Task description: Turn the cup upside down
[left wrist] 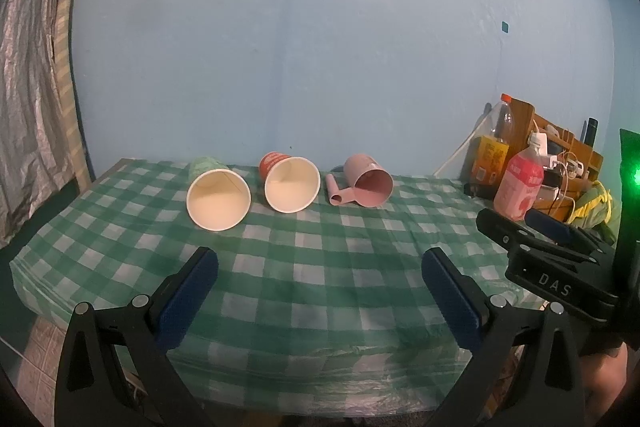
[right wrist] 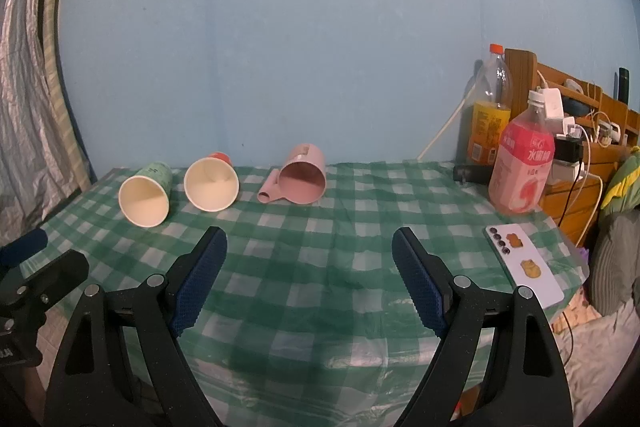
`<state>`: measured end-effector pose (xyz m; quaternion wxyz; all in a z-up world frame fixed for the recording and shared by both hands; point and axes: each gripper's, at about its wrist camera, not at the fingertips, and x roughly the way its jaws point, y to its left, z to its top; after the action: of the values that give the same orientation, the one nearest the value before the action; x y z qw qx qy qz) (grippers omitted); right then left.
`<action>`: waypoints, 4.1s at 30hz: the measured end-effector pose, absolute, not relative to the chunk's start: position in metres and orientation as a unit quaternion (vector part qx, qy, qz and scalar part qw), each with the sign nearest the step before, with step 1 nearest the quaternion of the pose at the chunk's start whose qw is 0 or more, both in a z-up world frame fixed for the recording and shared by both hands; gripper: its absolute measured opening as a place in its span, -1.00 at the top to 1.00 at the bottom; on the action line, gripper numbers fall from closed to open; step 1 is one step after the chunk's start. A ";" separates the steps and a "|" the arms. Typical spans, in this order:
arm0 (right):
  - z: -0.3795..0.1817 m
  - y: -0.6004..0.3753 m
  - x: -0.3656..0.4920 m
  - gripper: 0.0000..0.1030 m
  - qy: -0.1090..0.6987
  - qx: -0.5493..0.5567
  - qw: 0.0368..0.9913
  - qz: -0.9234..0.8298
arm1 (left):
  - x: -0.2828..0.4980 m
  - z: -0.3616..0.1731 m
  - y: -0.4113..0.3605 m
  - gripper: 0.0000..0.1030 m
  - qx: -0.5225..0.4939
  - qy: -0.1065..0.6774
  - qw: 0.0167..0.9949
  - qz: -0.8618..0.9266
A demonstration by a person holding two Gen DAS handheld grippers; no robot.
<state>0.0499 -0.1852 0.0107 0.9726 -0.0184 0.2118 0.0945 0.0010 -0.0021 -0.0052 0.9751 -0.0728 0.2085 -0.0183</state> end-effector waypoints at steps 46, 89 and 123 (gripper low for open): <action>0.063 -0.255 0.328 -0.64 0.420 0.115 0.887 0.151 | 0.320 0.021 -0.092 -0.99 -0.015 0.461 0.887 -0.029; -0.019 -0.266 0.398 -0.64 0.545 0.178 0.803 0.161 | 0.407 -0.043 -0.098 -0.44 -0.045 0.573 0.816 -0.065; -0.032 -0.207 0.244 -0.64 0.558 0.139 0.775 0.263 | 0.218 -0.054 -0.065 -0.44 -0.035 0.569 0.816 -0.094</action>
<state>0.2437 -0.2070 -0.0317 0.7748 0.1386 0.5581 0.2626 0.2184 -0.0653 -0.0543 0.8163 -0.0348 0.5689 -0.0942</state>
